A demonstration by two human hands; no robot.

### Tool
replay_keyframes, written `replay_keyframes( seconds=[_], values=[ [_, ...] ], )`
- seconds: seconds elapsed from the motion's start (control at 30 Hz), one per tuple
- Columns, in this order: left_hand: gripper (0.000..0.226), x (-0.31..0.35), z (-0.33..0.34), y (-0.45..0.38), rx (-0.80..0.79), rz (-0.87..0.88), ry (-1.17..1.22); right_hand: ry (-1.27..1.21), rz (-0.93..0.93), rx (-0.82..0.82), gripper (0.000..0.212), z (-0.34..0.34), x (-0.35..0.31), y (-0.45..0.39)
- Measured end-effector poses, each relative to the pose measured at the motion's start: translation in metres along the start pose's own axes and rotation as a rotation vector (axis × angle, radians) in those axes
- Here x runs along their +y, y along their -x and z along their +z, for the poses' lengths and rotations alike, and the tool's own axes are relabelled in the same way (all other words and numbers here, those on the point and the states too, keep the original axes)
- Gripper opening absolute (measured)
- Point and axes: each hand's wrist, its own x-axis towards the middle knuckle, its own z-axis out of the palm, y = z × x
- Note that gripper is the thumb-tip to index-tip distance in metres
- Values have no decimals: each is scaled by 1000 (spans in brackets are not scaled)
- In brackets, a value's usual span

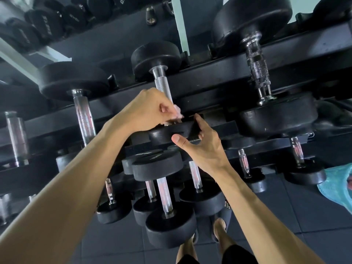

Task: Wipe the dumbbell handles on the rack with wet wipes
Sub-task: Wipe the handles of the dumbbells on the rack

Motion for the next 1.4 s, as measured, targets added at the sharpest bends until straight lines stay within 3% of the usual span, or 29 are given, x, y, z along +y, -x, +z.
replay_keyframes(
  seconds=[0.13,0.3,0.4,0.5,0.6,0.67,0.73,0.87,1.07,1.4],
  values=[
    [16,-8,-8,31,195,-86,327,62,-161,134,82,13,-23,14],
    [7,-28,-16,74,235,-114,578,192,-524,272,60,56,-45,17],
    [20,-50,-22,95,252,-126,711,208,-666,285,46,85,-52,15],
    [20,-76,-31,113,235,-137,821,116,-617,256,33,118,-61,20],
    [12,-95,-43,133,218,-124,864,-50,-443,235,27,148,-70,25],
    [12,-108,-49,145,256,-108,789,-143,-345,242,23,165,-75,26],
    [11,-125,-50,156,400,-110,638,-166,-306,293,22,177,-79,25],
    [14,-155,-35,171,680,-252,425,-165,-334,321,22,190,-87,18],
    [41,-173,6,159,659,-362,654,-106,-372,284,5,191,-97,-19],
    [48,-184,17,152,731,-326,778,270,-592,258,16,218,-129,-96]
  ],
)
